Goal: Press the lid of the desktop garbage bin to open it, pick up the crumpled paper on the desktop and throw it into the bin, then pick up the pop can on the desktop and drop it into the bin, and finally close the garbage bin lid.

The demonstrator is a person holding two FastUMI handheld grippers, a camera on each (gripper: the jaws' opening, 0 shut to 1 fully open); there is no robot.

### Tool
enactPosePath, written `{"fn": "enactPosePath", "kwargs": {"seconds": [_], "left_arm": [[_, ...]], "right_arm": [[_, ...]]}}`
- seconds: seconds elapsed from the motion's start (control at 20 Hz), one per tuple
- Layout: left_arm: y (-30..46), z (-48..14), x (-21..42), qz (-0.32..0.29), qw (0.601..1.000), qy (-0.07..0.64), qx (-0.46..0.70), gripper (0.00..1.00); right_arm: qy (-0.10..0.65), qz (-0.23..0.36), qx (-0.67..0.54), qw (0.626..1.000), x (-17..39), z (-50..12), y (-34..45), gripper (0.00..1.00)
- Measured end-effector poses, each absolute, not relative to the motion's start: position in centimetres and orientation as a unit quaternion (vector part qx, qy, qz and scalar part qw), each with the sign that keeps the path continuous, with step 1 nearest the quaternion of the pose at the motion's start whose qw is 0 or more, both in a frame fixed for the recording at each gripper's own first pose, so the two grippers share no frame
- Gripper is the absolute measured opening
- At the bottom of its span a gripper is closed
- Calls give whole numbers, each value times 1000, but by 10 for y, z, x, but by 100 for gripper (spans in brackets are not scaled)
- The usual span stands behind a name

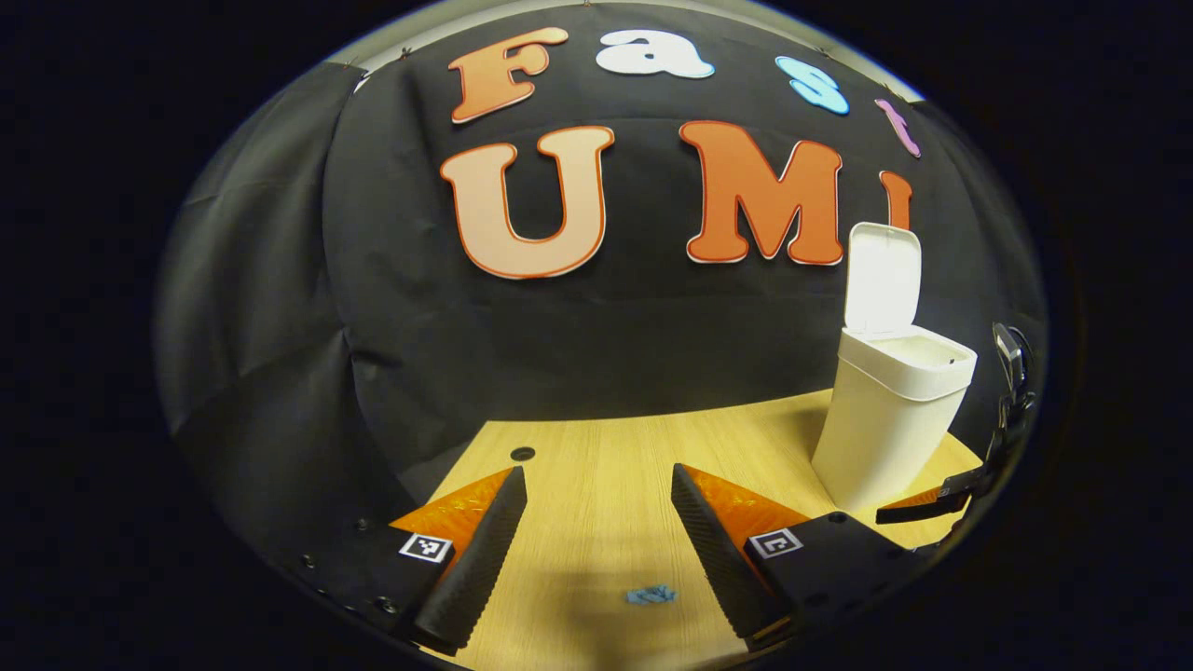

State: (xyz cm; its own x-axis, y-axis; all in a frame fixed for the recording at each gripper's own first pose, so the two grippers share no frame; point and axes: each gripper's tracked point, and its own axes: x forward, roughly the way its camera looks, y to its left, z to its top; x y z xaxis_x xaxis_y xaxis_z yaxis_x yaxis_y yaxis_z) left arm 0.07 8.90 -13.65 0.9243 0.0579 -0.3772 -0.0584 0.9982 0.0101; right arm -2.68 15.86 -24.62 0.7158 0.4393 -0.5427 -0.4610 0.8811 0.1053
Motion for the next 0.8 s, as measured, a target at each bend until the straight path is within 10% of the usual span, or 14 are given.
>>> {"fn": "enactPosePath", "kwargs": {"seconds": [0.8], "left_arm": [[57,-312,-24,-33,867,492,-79,98]], "right_arm": [[321,227,-37,919,-36,-280,151,96]]}}
